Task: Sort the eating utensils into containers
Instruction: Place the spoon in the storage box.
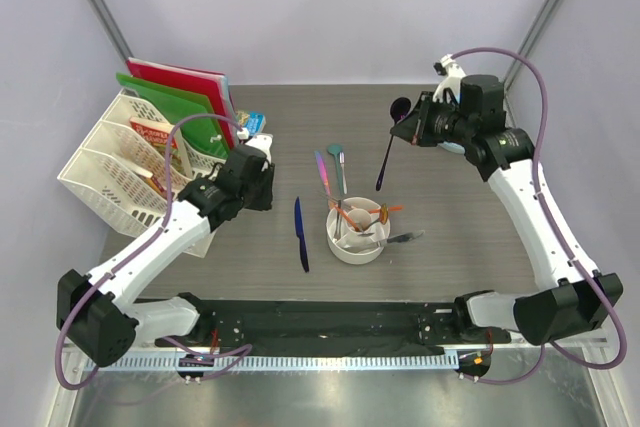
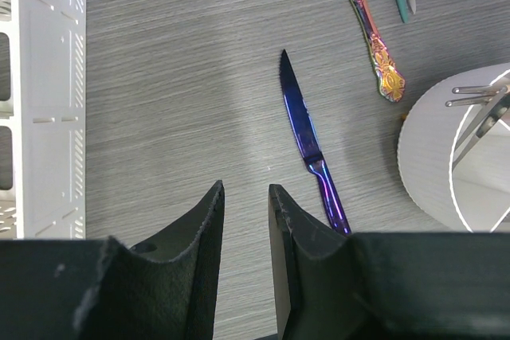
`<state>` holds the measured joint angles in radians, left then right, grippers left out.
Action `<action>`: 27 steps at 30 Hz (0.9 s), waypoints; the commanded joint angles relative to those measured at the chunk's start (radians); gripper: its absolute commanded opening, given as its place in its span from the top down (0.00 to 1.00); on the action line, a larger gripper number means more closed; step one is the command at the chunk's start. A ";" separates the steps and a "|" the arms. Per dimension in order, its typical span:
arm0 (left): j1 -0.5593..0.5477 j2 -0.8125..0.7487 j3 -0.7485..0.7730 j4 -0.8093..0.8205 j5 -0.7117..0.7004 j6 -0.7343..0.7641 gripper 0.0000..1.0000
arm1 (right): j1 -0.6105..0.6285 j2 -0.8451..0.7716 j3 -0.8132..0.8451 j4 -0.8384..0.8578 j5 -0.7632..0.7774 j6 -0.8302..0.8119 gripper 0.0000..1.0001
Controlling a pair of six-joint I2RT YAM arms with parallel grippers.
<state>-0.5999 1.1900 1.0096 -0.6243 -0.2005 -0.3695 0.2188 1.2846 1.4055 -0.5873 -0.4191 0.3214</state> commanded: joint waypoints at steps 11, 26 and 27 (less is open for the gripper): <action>0.003 -0.021 -0.002 0.048 0.007 -0.043 0.71 | 0.085 -0.045 -0.172 0.175 -0.061 0.021 0.99; 0.003 -0.013 0.001 0.049 -0.005 -0.042 0.71 | 0.140 -0.059 -0.338 0.330 -0.083 0.016 0.99; 0.003 -0.013 0.003 0.046 -0.007 -0.039 0.71 | 0.140 -0.056 -0.344 0.333 -0.081 0.016 0.99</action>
<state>-0.5999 1.1900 1.0092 -0.6174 -0.1974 -0.4114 0.3470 1.2652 1.0706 -0.3569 -0.4831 0.3382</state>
